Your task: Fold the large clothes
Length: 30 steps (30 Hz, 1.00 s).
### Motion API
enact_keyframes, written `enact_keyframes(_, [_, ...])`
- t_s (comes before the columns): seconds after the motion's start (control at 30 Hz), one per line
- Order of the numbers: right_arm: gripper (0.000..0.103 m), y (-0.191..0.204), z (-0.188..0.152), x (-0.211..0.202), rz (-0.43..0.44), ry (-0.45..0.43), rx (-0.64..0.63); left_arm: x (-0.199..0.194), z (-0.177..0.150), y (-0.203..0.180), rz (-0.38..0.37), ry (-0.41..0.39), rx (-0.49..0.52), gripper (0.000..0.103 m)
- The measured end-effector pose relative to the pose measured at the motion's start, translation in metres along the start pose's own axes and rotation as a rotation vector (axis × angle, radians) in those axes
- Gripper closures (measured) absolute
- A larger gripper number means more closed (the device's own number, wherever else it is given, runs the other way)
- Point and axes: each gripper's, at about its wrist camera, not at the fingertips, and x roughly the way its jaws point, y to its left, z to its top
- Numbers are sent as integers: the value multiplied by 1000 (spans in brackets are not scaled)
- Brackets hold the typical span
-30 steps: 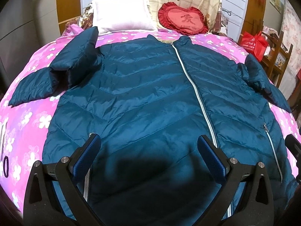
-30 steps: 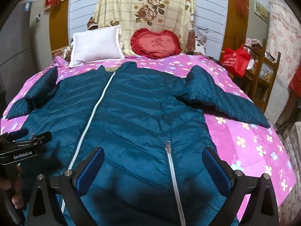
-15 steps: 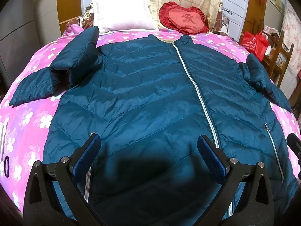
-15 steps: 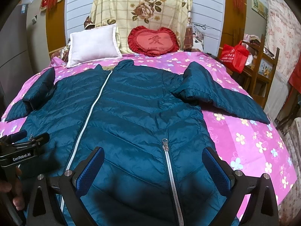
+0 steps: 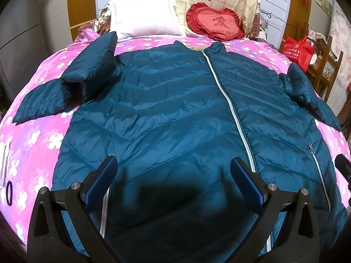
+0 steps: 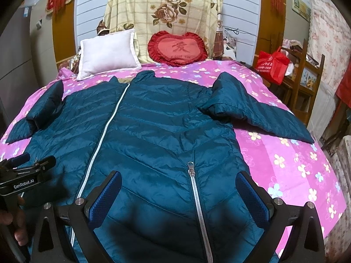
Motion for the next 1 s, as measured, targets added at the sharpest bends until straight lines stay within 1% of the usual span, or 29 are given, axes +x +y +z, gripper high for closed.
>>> enact_keyframes(0.07, [0,-1,-3,-1,3,-41,-4,-1,-1,1,2,-4,0,0])
enact_keyframes(0.17, [0,-2,-5,6,3,-55,-11,0,-1,3,10,-4,-6,0])
enact_keyframes(0.43, [0,4,-2,22,-2,-34,-16,1,0,8,26,0,-25,0])
enact_keyframes(0.87, [0,3,-3,22,-9,-33,-1,0,5,13,30,-3,-38,0])
enact_keyframes(0.93, [0,2,-2,22,-8,-31,10,-4,9,18,45,-24,-40,0])
enact_keyframes(1.0, [0,2,-2,23,0,-28,23,-12,15,29,64,-61,-62,0])
